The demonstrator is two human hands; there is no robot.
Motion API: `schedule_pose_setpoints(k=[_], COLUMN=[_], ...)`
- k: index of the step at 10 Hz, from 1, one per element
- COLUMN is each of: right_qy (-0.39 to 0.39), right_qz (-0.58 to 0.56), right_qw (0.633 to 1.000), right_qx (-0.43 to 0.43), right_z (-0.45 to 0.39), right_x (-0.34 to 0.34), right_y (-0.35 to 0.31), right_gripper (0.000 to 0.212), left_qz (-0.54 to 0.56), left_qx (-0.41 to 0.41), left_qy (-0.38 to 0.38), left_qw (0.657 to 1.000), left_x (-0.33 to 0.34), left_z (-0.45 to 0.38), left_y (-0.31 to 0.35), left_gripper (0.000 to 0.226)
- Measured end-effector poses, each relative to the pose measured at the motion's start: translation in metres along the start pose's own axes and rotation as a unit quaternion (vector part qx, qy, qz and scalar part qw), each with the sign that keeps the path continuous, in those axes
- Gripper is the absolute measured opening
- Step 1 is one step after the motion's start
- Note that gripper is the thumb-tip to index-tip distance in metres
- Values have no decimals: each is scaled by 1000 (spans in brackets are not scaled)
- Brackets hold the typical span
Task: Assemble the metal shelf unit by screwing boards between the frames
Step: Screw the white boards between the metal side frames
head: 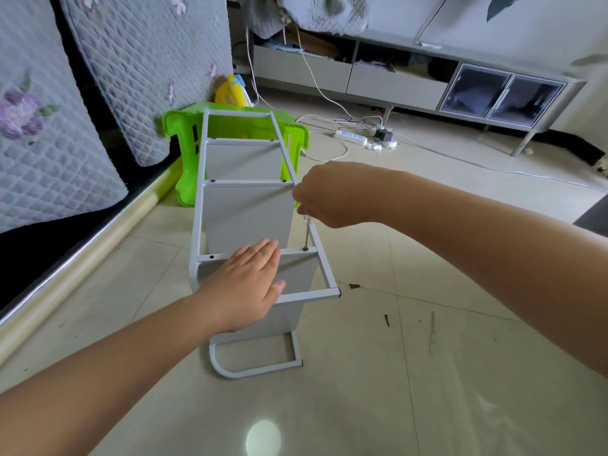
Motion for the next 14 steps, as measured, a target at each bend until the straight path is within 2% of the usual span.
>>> schedule_pose_setpoints(k=[1, 2, 3, 4, 6, 9, 10, 11, 12, 14], right_qy=[-47, -70, -62, -71, -61, -90, -75, -105, -102, -123], right_qz=[14, -22, -84, -121, -36, -102, -139, -89, -63, -54], right_qw=[995, 986, 988, 989, 997, 982, 978, 987, 991, 987], right_qx=[83, 151, 110, 55, 27, 130, 134, 82, 61, 87], right_z=[-5, -6, -8, -7, -4, -8, -1, 1, 0, -2], right_x=[5, 9, 12, 10, 3, 11, 11, 15, 13, 13], right_y=[14, 20, 13, 6, 12, 27, 21, 17, 15, 22], right_gripper=[30, 25, 32, 27, 25, 31, 36, 28, 25, 39], left_qz=[-4, -6, -6, -2, 6, 6, 5, 3, 3, -10], left_qx=[-6, -8, -6, -4, -13, -9, -10, -10, -10, -12], left_qy=[-7, -8, -3, -12, -22, -23, -26, -26, -26, -22], left_qw=[1000, 1000, 1000, 1000, 1000, 1000, 1000, 1000, 1000, 1000], left_x=[-1, -2, -2, -1, -4, -5, -5, -4, -3, -2], left_z=[1, 0, -1, 1, 3, 5, 7, 7, 6, 3], left_y=[1, 0, -1, 0, 1, 2, 2, 3, 3, 2], left_gripper=[71, 61, 84, 90, 59, 59, 58, 58, 58, 60])
Point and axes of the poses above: each hand's wrist, its own z-axis away from the middle knuckle, its own x-axis out of the palm, y = z × x, the point moved 6 cm from there along -z, towards the middle knuckle, and after that the axes turned 10 degrees about -x, right-handed, at the moved point
